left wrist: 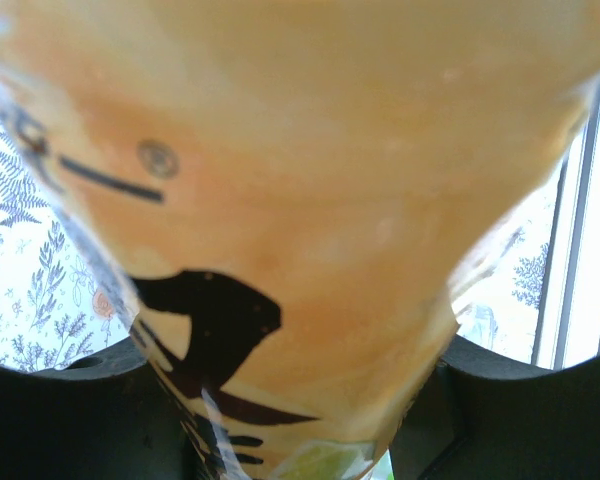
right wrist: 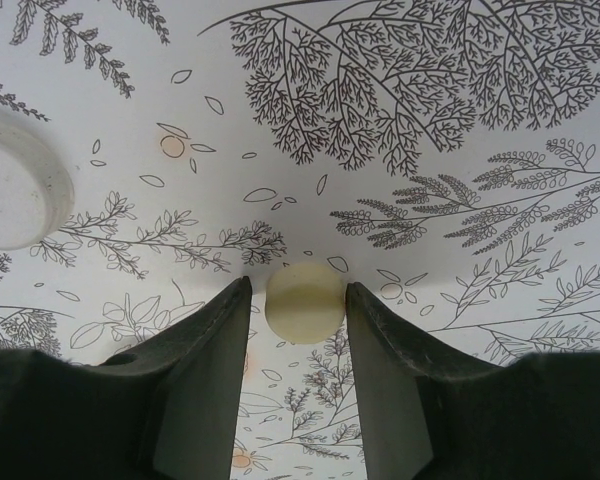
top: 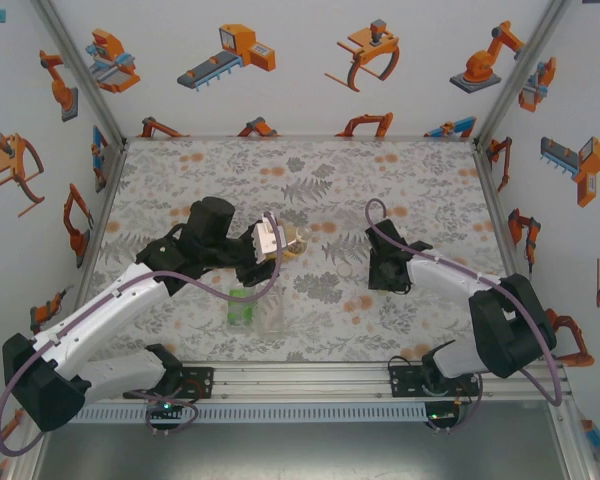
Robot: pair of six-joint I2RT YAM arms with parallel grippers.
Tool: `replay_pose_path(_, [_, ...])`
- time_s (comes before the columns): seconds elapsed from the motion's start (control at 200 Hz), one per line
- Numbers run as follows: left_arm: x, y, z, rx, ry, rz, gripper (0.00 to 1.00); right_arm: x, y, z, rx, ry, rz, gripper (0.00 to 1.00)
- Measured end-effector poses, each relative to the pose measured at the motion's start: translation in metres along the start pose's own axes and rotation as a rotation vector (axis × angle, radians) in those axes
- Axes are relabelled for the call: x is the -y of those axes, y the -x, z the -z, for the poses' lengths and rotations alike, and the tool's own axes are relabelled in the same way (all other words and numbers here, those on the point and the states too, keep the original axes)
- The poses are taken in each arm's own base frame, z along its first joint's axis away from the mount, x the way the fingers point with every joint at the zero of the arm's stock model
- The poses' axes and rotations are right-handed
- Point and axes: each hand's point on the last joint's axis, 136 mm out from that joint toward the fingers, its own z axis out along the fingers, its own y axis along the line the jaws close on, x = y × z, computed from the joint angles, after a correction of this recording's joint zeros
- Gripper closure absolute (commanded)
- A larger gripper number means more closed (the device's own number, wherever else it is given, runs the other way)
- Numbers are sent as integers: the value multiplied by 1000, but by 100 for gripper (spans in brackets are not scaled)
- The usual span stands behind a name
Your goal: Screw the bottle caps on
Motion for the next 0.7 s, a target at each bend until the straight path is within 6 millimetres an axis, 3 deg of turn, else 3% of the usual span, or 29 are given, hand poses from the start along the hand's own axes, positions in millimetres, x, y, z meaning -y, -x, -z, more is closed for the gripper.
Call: replay_pose_path(0.701, [1,1,0,4,-6,0,100,1,-2,0,-12,-10,-21,61])
